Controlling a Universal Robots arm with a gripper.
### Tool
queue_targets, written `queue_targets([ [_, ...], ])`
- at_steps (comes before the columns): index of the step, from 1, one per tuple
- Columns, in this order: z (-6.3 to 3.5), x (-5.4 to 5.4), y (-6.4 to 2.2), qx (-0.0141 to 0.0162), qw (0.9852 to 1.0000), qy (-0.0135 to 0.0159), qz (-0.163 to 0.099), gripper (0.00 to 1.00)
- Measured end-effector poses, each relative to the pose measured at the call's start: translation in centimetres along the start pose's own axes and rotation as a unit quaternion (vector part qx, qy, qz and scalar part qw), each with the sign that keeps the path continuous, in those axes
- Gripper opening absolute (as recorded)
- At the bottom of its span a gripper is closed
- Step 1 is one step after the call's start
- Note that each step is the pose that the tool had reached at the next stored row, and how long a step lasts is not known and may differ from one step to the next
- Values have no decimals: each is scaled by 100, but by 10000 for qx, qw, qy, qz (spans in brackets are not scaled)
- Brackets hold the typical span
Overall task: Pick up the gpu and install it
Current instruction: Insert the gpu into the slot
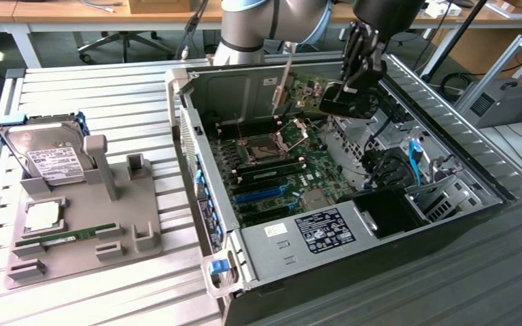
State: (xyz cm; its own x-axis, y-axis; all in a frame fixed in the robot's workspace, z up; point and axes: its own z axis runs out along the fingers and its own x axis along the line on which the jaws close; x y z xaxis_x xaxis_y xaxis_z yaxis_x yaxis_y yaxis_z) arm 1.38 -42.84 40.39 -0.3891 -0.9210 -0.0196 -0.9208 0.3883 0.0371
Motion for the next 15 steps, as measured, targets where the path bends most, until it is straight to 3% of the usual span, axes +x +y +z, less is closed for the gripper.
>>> queue_targets([
  [6,6,0,0,-11,9984,21,-569,27],
  [9,8,0,0,-19,9951,37,-989,27],
  [12,8,0,0,-20,9946,39,-1037,27],
  [15,10,0,0,-23,9929,44,-1191,27],
])
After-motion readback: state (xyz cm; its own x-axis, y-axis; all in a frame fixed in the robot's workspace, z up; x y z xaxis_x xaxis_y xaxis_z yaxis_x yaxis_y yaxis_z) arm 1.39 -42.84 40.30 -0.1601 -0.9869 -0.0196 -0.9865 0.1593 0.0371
